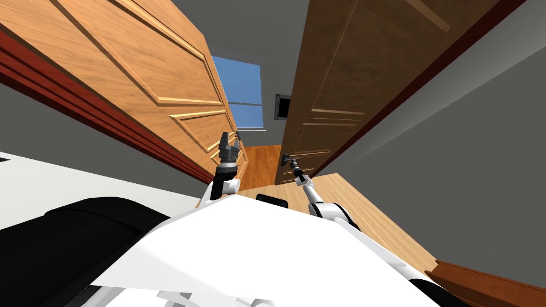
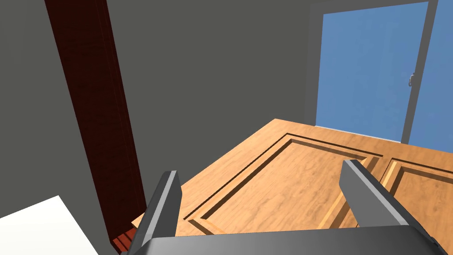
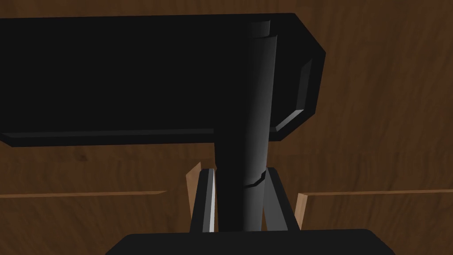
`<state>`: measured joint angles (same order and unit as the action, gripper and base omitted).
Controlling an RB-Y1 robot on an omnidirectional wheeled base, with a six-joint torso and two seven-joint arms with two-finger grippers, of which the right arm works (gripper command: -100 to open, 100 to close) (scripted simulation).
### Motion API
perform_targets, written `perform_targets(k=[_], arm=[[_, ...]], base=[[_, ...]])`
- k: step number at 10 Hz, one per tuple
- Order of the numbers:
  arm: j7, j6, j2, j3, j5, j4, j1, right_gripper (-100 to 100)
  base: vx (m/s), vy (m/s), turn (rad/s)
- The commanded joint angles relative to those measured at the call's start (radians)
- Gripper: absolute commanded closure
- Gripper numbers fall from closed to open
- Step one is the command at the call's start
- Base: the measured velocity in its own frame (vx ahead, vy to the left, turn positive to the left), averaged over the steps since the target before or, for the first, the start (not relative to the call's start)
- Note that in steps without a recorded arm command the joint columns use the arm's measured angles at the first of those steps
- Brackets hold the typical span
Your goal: Push the door open
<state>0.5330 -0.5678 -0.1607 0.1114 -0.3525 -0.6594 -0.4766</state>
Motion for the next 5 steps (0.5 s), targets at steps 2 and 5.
perform_targets(k=[2,5], arm=[[-0.007,0.002,-0.002,-0.009,0.005,0.001,0.001,100],[-0.018,0.006,-0.004,-0.024,0.013,0.003,0.002,100]], base=[[0.043,0.03,-0.011],[0.133,0.09,-0.03]])
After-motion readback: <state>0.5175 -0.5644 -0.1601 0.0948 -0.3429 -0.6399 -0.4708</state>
